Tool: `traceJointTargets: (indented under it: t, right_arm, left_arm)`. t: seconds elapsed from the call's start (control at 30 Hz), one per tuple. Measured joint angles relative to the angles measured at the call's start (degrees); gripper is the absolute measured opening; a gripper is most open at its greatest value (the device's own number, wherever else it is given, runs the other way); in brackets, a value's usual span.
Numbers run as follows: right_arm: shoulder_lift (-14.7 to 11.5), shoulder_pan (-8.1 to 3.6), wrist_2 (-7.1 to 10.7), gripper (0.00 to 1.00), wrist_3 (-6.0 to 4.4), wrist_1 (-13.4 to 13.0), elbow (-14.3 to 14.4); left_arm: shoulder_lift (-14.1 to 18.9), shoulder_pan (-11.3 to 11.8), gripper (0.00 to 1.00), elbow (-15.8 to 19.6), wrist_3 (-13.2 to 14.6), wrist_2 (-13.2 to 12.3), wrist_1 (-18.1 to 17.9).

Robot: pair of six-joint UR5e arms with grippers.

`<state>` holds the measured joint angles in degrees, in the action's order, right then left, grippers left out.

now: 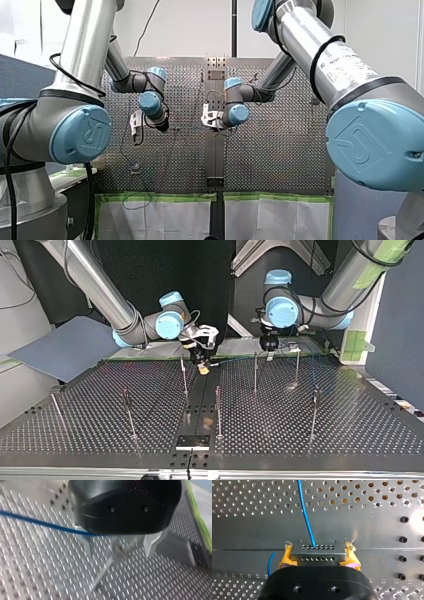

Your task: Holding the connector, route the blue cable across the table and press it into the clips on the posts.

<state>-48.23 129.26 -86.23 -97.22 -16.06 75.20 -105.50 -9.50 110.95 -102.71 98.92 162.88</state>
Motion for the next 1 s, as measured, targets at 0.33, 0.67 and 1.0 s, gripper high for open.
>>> traceJointTargets:
  t: [0.33, 0.67, 1.0]
  right_arm:
    - [-0.1, -0.26, 0.00, 0.00, 0.00, 0.6, 0.0]
    - [-0.1, -1.18, -0.07, 0.00, -0.01, 0.9, 0.0]
    - [0.0, -1.26, 0.08, 0.00, -0.01, 0.9, 0.0]
  left_arm:
    - [2.4, -3.5, 1.00, 0.6, -1.1, -4.2, -1.7]
    - [0.7, -5.4, 1.00, -0.2, -2.2, -2.3, -2.6]
    - [-3.9, -7.4, 1.00, -5.2, -1.4, 1.1, -2.1]
